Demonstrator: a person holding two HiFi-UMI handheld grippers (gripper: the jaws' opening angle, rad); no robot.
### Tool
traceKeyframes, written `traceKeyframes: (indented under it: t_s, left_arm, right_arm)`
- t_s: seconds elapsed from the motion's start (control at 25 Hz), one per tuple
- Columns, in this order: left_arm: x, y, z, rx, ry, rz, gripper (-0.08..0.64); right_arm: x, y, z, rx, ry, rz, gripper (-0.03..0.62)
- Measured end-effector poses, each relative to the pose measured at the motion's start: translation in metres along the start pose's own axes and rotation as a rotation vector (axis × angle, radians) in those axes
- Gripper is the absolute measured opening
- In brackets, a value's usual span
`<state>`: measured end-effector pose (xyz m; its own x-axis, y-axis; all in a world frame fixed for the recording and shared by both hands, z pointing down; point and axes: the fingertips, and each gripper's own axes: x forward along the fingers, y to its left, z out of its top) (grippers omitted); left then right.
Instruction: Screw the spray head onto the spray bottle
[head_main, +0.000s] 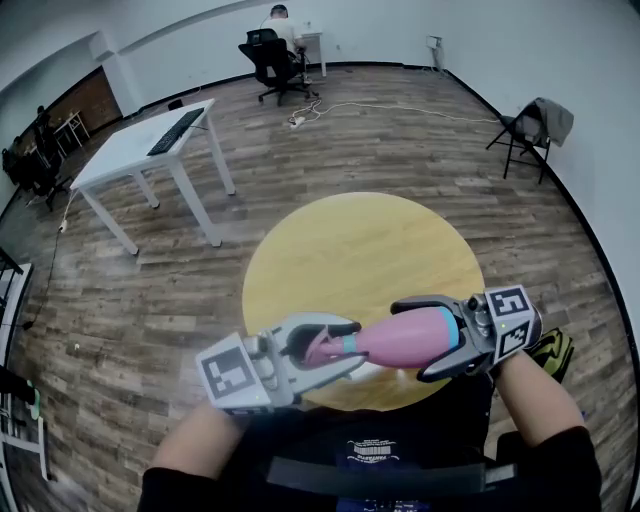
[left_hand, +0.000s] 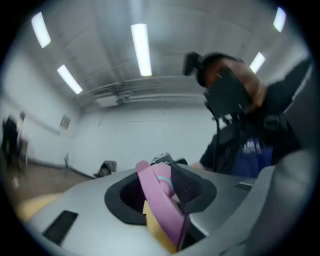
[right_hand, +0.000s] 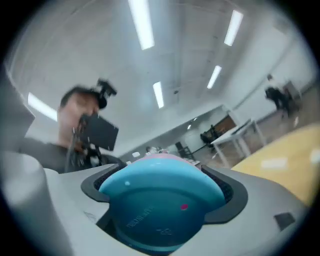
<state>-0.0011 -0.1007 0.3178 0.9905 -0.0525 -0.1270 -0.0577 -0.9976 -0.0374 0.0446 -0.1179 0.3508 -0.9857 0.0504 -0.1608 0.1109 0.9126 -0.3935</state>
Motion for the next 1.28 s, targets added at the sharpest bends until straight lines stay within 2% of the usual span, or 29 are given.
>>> traceKeyframes:
  t_s: [0.08,0.12,0.16,0.2,0.24,0.28,0.36,0.44,0.48,0.56,0.64,0.68,0.76,0.84,0.92,1.0,1.12,1.28]
  left_arm:
    - [0.007,-0.027,-0.011,0.463,0.160,-0.024,0.172]
    - [0.009,-0.039,-0.022,0.666,0.250,-0.051,0.172]
    - [0.010,-0.047,-0.030,0.801,0.308,-0.078,0.173]
    - [0.009,-0.050,-0.034,0.850,0.333,-0.092,0.173]
    - [0.006,-0.049,-0.035,0.825,0.331,-0.095,0.172]
    - [0.003,-0.045,-0.033,0.754,0.309,-0.091,0.172]
    - [0.001,-0.037,-0.023,0.577,0.231,-0.090,0.164]
    - [0.002,-0.027,-0.018,0.396,0.150,-0.091,0.166]
    - [0.001,-0.018,-0.017,0.295,0.120,-0.068,0.166]
    - [-0.004,0.007,-0.014,0.105,0.055,0.026,0.166]
    - [-0.018,0.041,-0.012,-0.029,0.008,0.158,0.166]
    - [-0.030,0.060,-0.014,-0.081,-0.003,0.236,0.164]
    - [-0.058,0.096,-0.022,-0.169,-0.010,0.403,0.164]
    - [-0.082,0.120,-0.033,-0.227,-0.007,0.544,0.164]
    - [-0.098,0.128,-0.043,-0.242,-0.009,0.628,0.164]
    - [-0.108,0.127,-0.046,-0.248,-0.038,0.653,0.164]
    - [-0.114,0.123,-0.043,-0.252,-0.081,0.641,0.164]
    - [-0.112,0.118,-0.039,-0.247,-0.101,0.627,0.164]
  right_arm:
    - [-0.009,-0.007,-0.001,0.373,-0.121,0.166,0.514]
    - [-0.013,-0.010,-0.004,0.504,-0.160,0.230,0.514]
    - [-0.015,-0.010,-0.008,0.576,-0.177,0.273,0.514]
    - [-0.015,-0.008,-0.010,0.594,-0.180,0.294,0.514]
    - [-0.013,-0.006,-0.009,0.574,-0.181,0.295,0.514]
    - [-0.011,-0.005,-0.004,0.532,-0.187,0.283,0.514]
    - [-0.010,-0.008,0.014,0.409,-0.215,0.226,0.518]
    - [-0.016,-0.014,0.032,0.245,-0.242,0.125,0.528]
    - [-0.022,-0.017,0.040,0.162,-0.254,0.069,0.529]
    - [-0.037,-0.022,0.055,0.020,-0.279,-0.036,0.528]
    - [-0.053,-0.030,0.069,-0.102,-0.300,-0.155,0.529]
    - [-0.060,-0.037,0.074,-0.147,-0.308,-0.222,0.511]
    - [-0.072,-0.053,0.078,-0.194,-0.323,-0.344,0.426]
    - [-0.084,-0.065,0.076,-0.204,-0.340,-0.421,0.332]
    - [-0.095,-0.074,0.072,-0.212,-0.345,-0.502,0.207]
    - [-0.103,-0.087,0.067,-0.202,-0.335,-0.598,0.012]
    - [-0.106,-0.102,0.064,-0.154,-0.325,-0.643,0.012]
    - [-0.100,-0.102,0.062,-0.175,-0.312,-0.629,0.012]
